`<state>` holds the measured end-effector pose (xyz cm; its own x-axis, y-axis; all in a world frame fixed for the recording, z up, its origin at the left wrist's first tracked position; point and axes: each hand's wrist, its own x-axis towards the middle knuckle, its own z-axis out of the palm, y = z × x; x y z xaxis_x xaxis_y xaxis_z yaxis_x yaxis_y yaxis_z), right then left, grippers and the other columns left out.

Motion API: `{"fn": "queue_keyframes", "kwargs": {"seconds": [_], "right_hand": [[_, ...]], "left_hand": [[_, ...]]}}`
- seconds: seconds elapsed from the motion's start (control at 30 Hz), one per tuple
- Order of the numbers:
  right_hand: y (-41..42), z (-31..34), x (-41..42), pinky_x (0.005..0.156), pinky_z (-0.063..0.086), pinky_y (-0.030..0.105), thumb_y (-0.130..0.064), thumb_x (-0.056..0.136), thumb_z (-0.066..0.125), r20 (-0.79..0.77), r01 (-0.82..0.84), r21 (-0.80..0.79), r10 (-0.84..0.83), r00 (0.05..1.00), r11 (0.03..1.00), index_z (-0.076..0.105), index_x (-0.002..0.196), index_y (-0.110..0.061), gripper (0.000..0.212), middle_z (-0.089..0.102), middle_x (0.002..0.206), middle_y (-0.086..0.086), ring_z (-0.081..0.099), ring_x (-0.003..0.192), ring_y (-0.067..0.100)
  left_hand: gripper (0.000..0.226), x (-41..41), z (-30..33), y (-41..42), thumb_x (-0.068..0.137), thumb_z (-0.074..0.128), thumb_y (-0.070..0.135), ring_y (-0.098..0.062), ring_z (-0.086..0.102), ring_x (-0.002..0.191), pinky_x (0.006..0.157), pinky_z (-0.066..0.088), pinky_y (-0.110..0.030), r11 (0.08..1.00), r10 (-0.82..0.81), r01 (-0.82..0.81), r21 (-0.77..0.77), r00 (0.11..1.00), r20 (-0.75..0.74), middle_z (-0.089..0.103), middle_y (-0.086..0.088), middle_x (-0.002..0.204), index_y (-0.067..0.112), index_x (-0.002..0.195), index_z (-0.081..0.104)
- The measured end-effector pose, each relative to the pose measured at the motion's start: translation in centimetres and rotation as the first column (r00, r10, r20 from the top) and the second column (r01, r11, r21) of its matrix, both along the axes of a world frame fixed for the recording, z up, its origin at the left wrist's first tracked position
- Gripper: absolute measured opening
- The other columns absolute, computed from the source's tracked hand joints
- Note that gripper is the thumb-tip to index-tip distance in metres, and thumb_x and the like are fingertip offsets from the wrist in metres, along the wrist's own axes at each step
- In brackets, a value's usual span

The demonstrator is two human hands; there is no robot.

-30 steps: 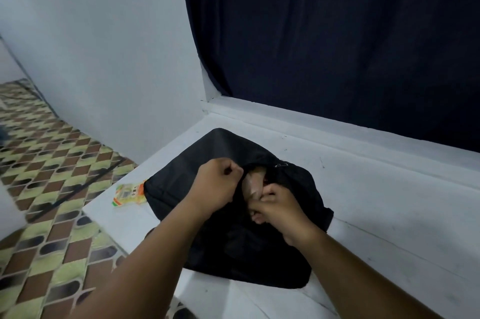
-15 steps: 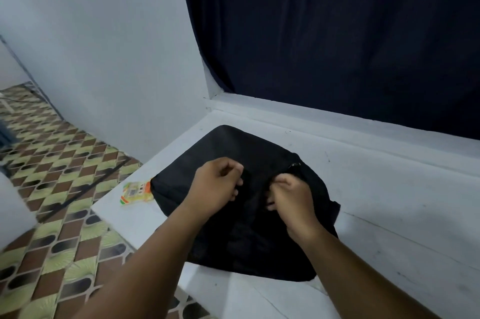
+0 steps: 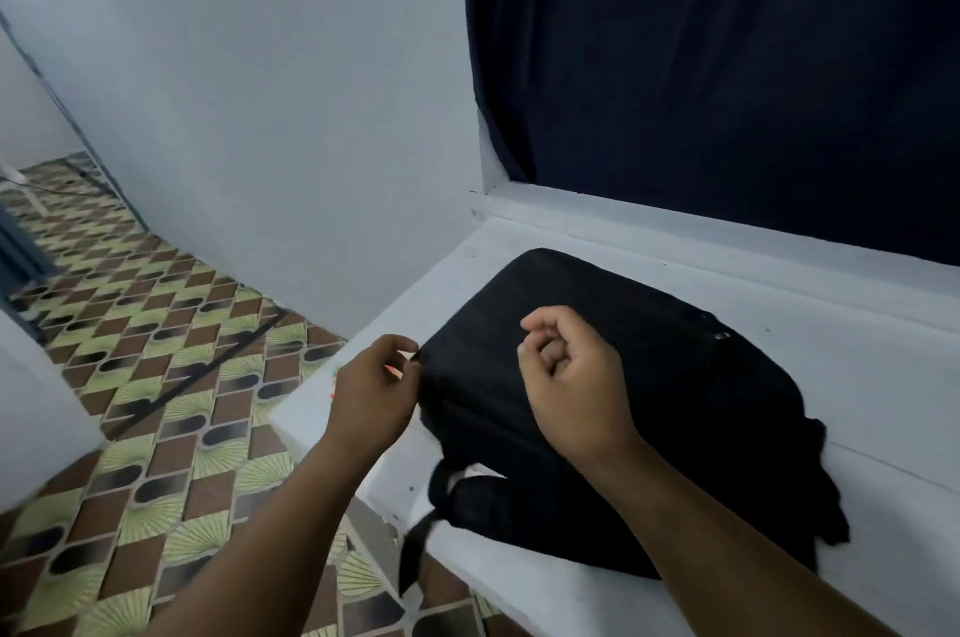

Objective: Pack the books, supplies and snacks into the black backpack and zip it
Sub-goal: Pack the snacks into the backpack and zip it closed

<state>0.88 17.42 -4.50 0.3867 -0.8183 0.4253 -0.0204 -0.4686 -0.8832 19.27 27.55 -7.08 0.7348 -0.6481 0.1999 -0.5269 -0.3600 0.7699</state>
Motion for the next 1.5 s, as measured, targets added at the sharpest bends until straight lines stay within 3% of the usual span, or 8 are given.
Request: {"fn": "queue_keyframes", "kwargs": {"seconds": [0.23,0.33,0.43,0.63,0.77,0.93,1.1,1.5], "right_hand": [[3.2,-2.9,8.5,0.065,0.049,0.019,-0.001,0.082,0.062,-0.186,0.043,-0.048,-0.051,0.981,0.998,0.064,0.09,-0.025,0.025,0.058,0.081,-0.01,0.052,0.065,0.013],[4.3,-3.7,10.4,0.065,0.049,0.019,-0.004,0.082,0.063,-0.253,0.1,-0.063,-0.112,0.961,0.993,0.063,0.089,-0.027,0.024,0.058,0.082,-0.013,0.054,0.07,0.011],[4.9,-4.2,11.1,0.066,0.049,0.019,-0.004,0.082,0.065,-0.289,0.166,-0.069,-0.179,0.94,0.984,0.063,0.088,-0.028,0.025,0.059,0.082,-0.013,0.056,0.073,0.01],[5.0,-4.8,10.9,0.069,0.047,0.013,0.001,0.082,0.065,-0.303,0.204,-0.032,-0.204,0.931,0.978,0.066,0.091,-0.025,0.027,0.062,0.084,-0.011,0.059,0.077,0.009],[5.0,-4.3,10.8,0.071,0.05,0.017,-0.001,0.084,0.066,-0.275,0.215,0.052,-0.193,0.942,0.975,0.066,0.094,-0.024,0.025,0.067,0.083,-0.008,0.062,0.078,0.009],[5.0,-2.8,10.4,0.085,0.056,0.026,-0.014,0.088,0.071,-0.179,0.21,0.308,-0.161,0.971,0.928,0.064,0.11,-0.026,0.026,0.07,0.102,-0.007,0.068,0.09,0.012],[4.3,-0.2,8.7,0.081,0.056,0.032,-0.027,0.089,0.071,0.048,0.112,0.532,-0.162,0.986,0.839,0.055,0.13,-0.02,0.044,0.07,0.117,-0.003,0.07,0.099,0.016],[0.4,1.5,-4.9,0.066,0.057,0.032,-0.005,0.091,0.066,0.162,0.255,0.552,-0.402,0.901,0.794,0.067,0.102,-0.003,0.011,0.076,0.094,0.012,0.074,0.085,0.024]], "left_hand": [[0.06,10.7,-5.6,2.2,0.095,0.06,0.043,-0.029,0.036,0.141,0.109,0.039,-0.05,0.874,-0.14,0.058,0.482,0.981,0.135,0.042,0.0,0.153,0.025,0.149,0.041],[0.071,12.8,-6.9,2.4,0.096,0.053,0.053,-0.029,0.019,0.149,0.113,0.031,-0.054,0.796,-0.185,0.076,0.6,0.975,0.121,0.024,0.003,0.162,0.026,0.156,0.026],[0.063,13.7,-7.4,2.6,0.094,0.053,0.055,-0.029,0.027,0.142,0.11,0.032,-0.053,0.775,-0.228,0.076,0.627,0.96,0.165,0.032,0.001,0.155,0.026,0.148,0.038],[0.024,15.9,-8.7,2.2,0.088,0.068,0.038,-0.028,0.056,0.113,0.086,0.045,-0.039,0.923,-0.25,0.172,0.344,0.948,0.197,0.064,-0.001,0.115,0.022,0.105,0.064],[0.016,15.2,-6.5,2.0,0.091,0.071,0.028,-0.018,0.065,0.083,0.061,0.045,-0.028,0.983,-0.181,0.18,-0.022,0.979,-0.09,0.069,0.005,0.091,0.026,0.092,0.056],[0.017,12.1,-1.0,0.0,0.096,0.065,0.012,-0.019,0.075,0.081,0.074,0.061,-0.037,0.91,-0.384,0.263,-0.32,0.824,-0.415,0.07,-0.002,0.103,0.025,0.103,0.056],[0.027,7.7,2.2,-2.4,0.087,0.074,0.008,-0.018,0.073,0.085,0.076,0.061,-0.037,0.827,-0.549,0.438,-0.352,0.763,-0.34,0.071,0.005,0.099,0.028,0.102,0.062],[0.058,-5.4,2.2,-8.5,0.079,0.083,0.012,-0.009,0.062,0.111,0.083,0.056,-0.023,0.597,-0.794,0.729,-0.335,0.595,-0.121,0.047,0.013,0.134,0.032,0.126,0.054]]}}
